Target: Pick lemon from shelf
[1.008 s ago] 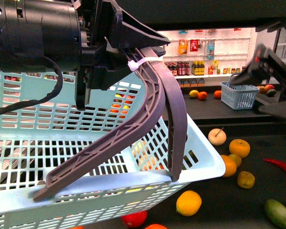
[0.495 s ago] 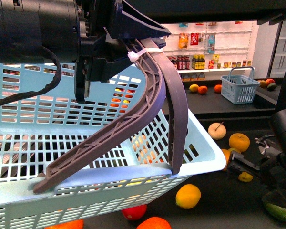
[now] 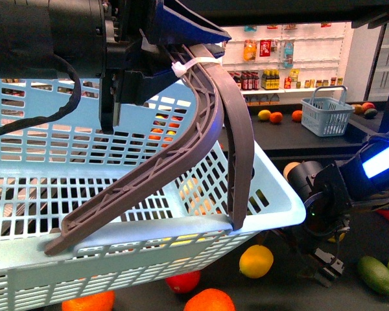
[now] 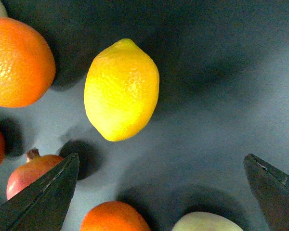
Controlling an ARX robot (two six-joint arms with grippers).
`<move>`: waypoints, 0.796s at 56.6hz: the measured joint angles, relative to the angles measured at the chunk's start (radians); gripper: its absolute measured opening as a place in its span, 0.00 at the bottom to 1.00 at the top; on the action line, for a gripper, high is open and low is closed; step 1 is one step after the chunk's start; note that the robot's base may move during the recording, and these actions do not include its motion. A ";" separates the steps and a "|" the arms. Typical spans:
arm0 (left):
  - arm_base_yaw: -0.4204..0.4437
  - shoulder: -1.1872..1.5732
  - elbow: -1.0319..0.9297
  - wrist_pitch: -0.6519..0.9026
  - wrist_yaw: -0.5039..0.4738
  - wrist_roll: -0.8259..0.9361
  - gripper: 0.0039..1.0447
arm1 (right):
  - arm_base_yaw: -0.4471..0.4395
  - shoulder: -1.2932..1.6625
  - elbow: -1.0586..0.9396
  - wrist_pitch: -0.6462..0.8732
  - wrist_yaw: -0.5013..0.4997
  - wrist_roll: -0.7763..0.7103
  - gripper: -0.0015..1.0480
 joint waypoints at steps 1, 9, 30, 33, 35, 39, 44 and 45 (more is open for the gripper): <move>0.000 0.000 0.000 0.000 0.000 0.000 0.08 | 0.001 0.008 0.011 -0.006 0.001 0.004 0.98; 0.000 0.000 0.000 0.000 0.001 0.000 0.08 | 0.011 0.095 0.143 -0.065 0.018 0.033 0.98; 0.000 0.000 0.000 0.000 0.000 0.000 0.08 | 0.039 0.307 0.500 -0.256 0.035 0.059 0.98; 0.000 0.000 0.000 0.000 0.000 0.000 0.08 | 0.044 0.341 0.566 -0.288 0.037 0.059 0.98; 0.000 0.000 0.000 0.000 0.000 0.000 0.08 | 0.047 0.356 0.594 -0.303 0.039 0.060 0.98; 0.000 0.000 0.000 0.000 0.000 0.000 0.08 | 0.053 0.406 0.693 -0.357 0.048 0.059 0.98; 0.000 0.000 0.000 0.000 0.000 0.000 0.08 | 0.057 0.459 0.794 -0.415 0.050 0.059 0.98; 0.000 0.000 0.000 0.000 0.000 0.000 0.08 | 0.059 0.472 0.817 -0.427 0.050 0.059 0.98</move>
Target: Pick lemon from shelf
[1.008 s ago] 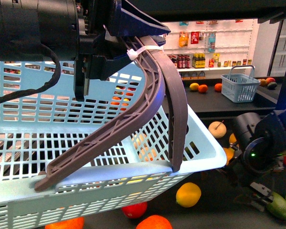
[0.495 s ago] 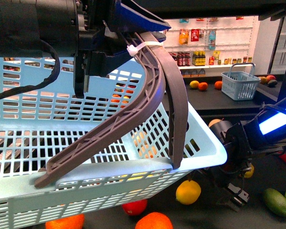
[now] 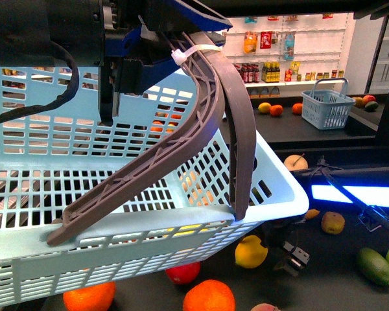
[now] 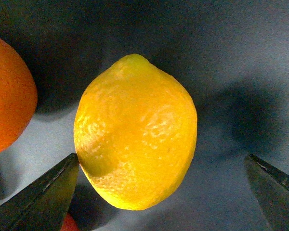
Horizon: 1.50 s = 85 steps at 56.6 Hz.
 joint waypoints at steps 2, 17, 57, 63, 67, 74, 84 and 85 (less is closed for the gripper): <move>0.000 0.000 0.000 0.000 0.000 0.000 0.08 | 0.004 0.026 0.052 -0.025 0.003 -0.001 0.98; 0.000 0.000 0.000 0.000 0.000 0.000 0.08 | 0.016 0.093 0.188 -0.071 0.035 -0.005 0.98; 0.000 0.000 0.000 0.000 0.000 0.000 0.08 | 0.028 0.103 0.199 -0.073 0.087 -0.099 0.68; 0.000 0.000 0.000 0.000 0.000 0.000 0.08 | 0.027 0.104 0.199 -0.072 0.080 -0.110 0.58; 0.000 0.000 0.000 0.000 0.000 0.000 0.08 | 0.023 0.104 0.199 -0.065 0.080 -0.120 0.55; 0.000 0.000 0.000 0.000 0.000 0.000 0.08 | 0.015 0.104 0.199 -0.058 0.076 -0.135 0.54; 0.000 0.000 0.000 0.000 0.000 0.000 0.08 | -0.006 0.104 0.199 -0.046 0.082 -0.175 0.54; 0.000 0.000 0.000 0.000 0.000 0.000 0.08 | -0.012 0.101 0.194 -0.037 0.092 -0.184 0.53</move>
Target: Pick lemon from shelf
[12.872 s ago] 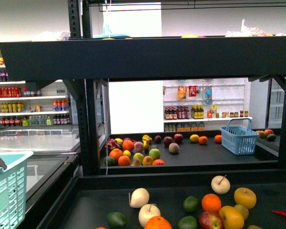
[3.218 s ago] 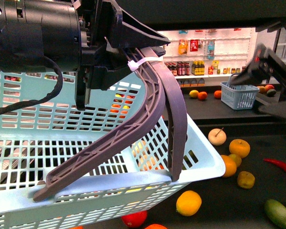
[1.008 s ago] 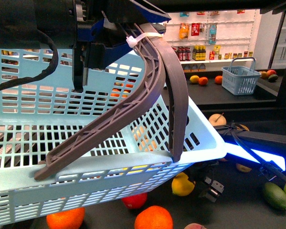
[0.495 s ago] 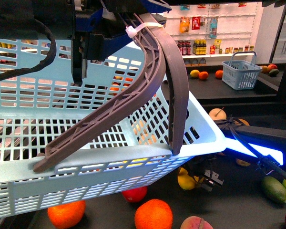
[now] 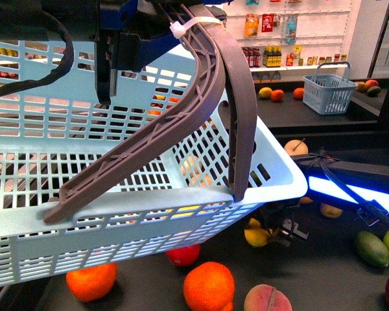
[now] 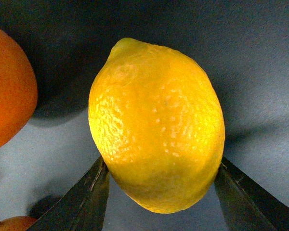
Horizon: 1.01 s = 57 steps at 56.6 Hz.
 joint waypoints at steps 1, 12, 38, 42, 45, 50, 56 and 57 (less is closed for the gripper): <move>0.000 0.000 0.000 0.000 0.000 0.000 0.08 | -0.003 -0.006 -0.013 0.013 0.003 -0.003 0.53; 0.000 0.000 0.000 0.000 0.000 0.000 0.08 | -0.084 -0.274 -0.503 0.355 0.026 -0.093 0.53; 0.000 0.000 0.000 0.000 0.000 0.000 0.08 | -0.309 -1.074 -1.460 0.776 -0.206 -0.233 0.52; 0.000 0.000 0.000 0.000 0.000 0.000 0.08 | -0.308 -1.177 -1.543 0.788 -0.278 -0.232 0.52; 0.000 0.000 0.000 0.000 0.000 0.000 0.08 | -0.298 -1.263 -1.596 0.795 -0.338 -0.222 0.52; 0.000 0.000 0.000 0.000 -0.001 0.000 0.08 | -0.261 -1.441 -1.672 0.812 -0.455 -0.199 0.52; 0.000 0.000 0.000 0.000 0.000 0.000 0.08 | -0.212 -1.559 -1.706 0.816 -0.523 -0.179 0.52; 0.000 0.000 0.000 0.000 0.000 0.000 0.08 | -0.206 -1.570 -1.710 0.816 -0.527 -0.178 0.52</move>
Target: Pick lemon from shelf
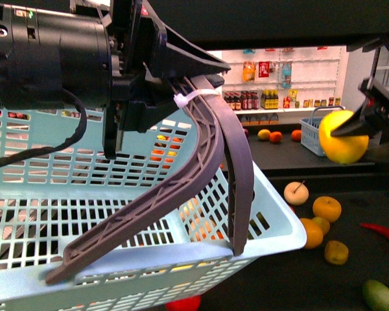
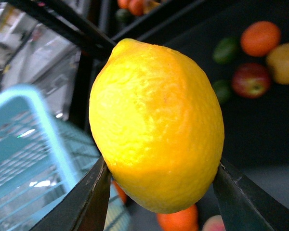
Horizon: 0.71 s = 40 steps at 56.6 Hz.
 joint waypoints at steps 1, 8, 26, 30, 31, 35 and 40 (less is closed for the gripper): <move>0.000 0.000 0.000 0.000 0.000 0.000 0.08 | 0.013 -0.019 -0.006 0.000 -0.017 0.003 0.52; 0.000 0.000 0.000 0.000 0.000 0.000 0.08 | 0.078 -0.087 -0.042 0.002 -0.055 0.013 0.52; 0.000 0.000 0.000 0.000 -0.001 0.000 0.08 | 0.227 -0.089 -0.136 0.029 -0.047 0.019 0.52; 0.000 0.000 0.000 0.000 0.000 0.000 0.08 | 0.247 -0.084 -0.147 0.039 -0.041 0.019 0.52; 0.000 0.000 0.000 0.000 0.000 0.000 0.08 | 0.255 -0.083 -0.149 0.041 -0.039 0.019 0.52; 0.000 0.000 0.000 0.000 0.000 0.000 0.08 | 0.280 -0.075 -0.156 0.045 -0.029 0.017 0.52; 0.000 0.000 0.000 0.000 0.000 0.000 0.08 | 0.304 -0.062 -0.166 0.045 -0.018 0.007 0.52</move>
